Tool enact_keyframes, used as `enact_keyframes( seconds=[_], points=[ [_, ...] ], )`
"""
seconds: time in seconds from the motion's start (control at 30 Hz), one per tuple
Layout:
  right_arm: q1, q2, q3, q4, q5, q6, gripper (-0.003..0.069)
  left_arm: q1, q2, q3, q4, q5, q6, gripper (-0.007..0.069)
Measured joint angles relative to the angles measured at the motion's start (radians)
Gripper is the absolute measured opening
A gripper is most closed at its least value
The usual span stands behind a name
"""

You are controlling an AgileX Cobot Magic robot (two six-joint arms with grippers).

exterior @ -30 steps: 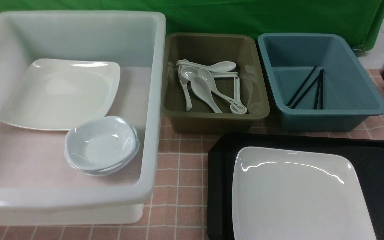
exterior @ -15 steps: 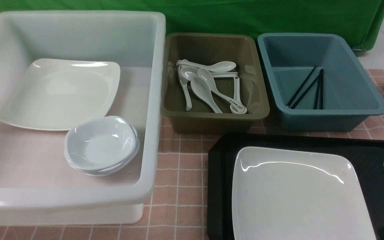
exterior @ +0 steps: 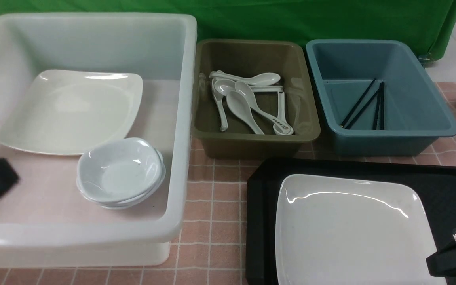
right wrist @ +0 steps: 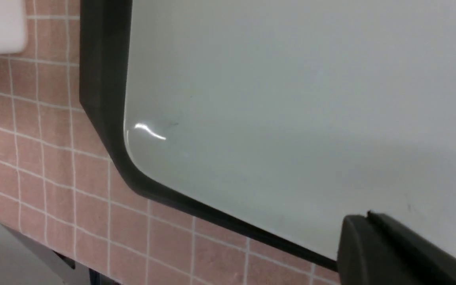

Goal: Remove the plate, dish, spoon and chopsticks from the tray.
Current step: Use the left arm to grab a plate from the dinner plate

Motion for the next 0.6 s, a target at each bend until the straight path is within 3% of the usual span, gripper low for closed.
enact_keyframes(
  seconds=[0.13, 0.27, 0.4, 0.43, 0.47, 0.6],
  points=[
    [0.0, 0.0, 0.0, 0.002, 0.0, 0.0, 0.003, 0.0, 0.351, -0.164, -0.165, 0.29, 0.32, 0.002],
    [0.0, 0.0, 0.0, 0.002, 0.001, 0.002, 0.003, -0.059, 0.603, -0.231, -0.335, 0.383, 0.502, 0.002],
    [0.0, 0.0, 0.0, 0.002, 0.001, 0.002, 0.003, -0.207, 0.736, -0.253, -0.331, 0.312, 0.5, 0.002],
    [0.0, 0.0, 0.0, 0.002, 0.001, 0.002, 0.003, -0.312, 0.792, -0.267, -0.284, 0.258, 0.443, 0.0021],
    [0.0, 0.0, 0.0, 0.002, 0.001, 0.002, 0.003, -0.323, 0.806, -0.273, -0.268, 0.246, 0.435, 0.0022],
    [0.0, 0.0, 0.0, 0.002, 0.001, 0.002, 0.0032, -0.533, 0.948, -0.358, -0.098, 0.189, 0.252, 0.0061]
  ],
)
